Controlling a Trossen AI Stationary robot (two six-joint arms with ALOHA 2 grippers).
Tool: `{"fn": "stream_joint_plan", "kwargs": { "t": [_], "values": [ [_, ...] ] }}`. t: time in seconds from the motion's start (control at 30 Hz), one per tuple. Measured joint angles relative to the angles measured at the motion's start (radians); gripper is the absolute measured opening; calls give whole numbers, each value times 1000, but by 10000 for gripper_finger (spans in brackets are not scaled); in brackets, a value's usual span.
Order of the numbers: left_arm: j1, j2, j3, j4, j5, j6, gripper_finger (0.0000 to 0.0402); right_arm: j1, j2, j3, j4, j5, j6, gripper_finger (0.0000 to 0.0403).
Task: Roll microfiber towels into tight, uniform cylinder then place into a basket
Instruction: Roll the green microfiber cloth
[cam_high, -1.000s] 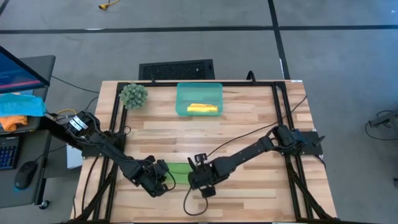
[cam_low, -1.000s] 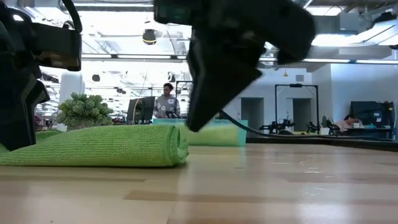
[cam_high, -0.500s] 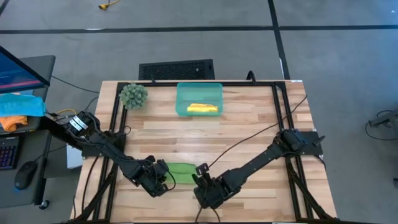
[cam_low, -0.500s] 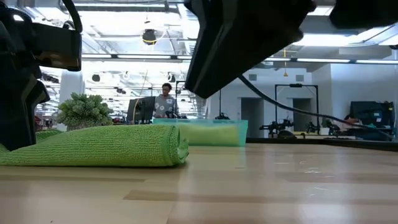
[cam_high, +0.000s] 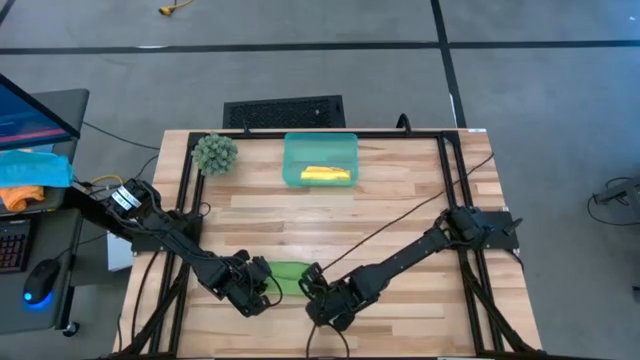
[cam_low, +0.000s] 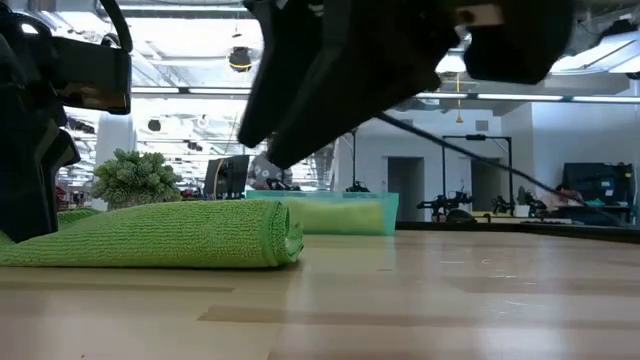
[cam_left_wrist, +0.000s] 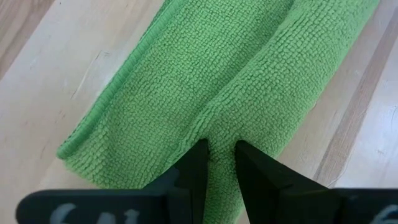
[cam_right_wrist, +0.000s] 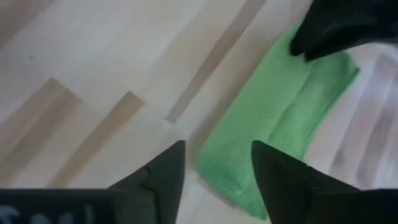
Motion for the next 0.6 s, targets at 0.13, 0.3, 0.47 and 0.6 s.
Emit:
{"fn": "stream_joint_plan", "kwargs": {
  "t": [0.13, 0.3, 0.47, 0.6],
  "values": [
    [0, 0, 0, -1, 0, 0, 75, -16, -1, 1, 29, -8, -36, 228],
    [0, 0, 0, -1, 1, -1, 75, -36, -1, -2, 46, -45, -48, 224],
    [0, 0, 0, -2, 1, -1, 75, -39, -1, -54, 130, -61, -53, 213],
    [0, 0, 0, -2, 1, -1, 75, -38, -1, -69, 146, -61, -53, 221]
  ]
}}
